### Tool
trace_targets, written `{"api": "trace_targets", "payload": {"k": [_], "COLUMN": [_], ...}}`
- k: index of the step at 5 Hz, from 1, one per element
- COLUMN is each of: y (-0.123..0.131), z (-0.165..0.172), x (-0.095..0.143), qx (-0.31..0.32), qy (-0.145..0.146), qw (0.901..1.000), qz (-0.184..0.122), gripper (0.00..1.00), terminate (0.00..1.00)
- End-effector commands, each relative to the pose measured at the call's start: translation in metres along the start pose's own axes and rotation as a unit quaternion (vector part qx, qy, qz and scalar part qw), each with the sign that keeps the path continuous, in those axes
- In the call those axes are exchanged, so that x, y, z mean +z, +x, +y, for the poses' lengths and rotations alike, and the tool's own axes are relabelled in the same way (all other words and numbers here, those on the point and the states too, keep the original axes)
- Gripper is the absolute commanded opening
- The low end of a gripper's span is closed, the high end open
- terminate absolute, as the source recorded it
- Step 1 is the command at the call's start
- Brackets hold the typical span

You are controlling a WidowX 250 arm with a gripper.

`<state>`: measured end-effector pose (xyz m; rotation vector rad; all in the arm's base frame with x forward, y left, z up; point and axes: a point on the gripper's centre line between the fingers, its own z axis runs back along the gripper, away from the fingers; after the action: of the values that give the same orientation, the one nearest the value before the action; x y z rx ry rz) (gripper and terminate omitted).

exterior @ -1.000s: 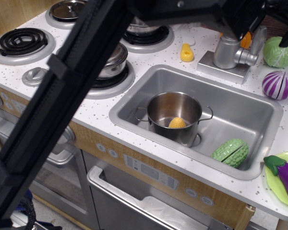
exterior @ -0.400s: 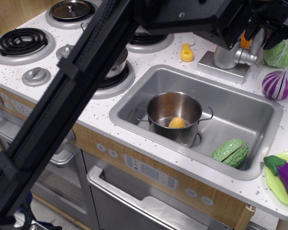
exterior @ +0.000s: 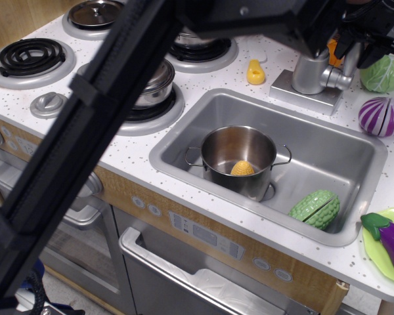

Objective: Turn lever vertical to front

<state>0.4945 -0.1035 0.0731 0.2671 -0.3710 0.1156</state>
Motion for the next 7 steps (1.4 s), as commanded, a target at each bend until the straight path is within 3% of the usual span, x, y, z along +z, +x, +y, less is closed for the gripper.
{"api": "trace_targets", "payload": {"k": [1,4,7], "y": [-0.004,-0.033,-0.035], "z": [0.002,-0.007,-0.013], "x": [0.038,0.010,-0.005], "qx": [0.025,0.044,0.035], "qy": [-0.033,-0.084,-0.082], "qw": [0.9992,0.9936,0.9936], "qz": [0.002,0.062,0.069], "gripper": [0.00,0.00,0.00], "terminate": [0.00,0.00,0.00]}}
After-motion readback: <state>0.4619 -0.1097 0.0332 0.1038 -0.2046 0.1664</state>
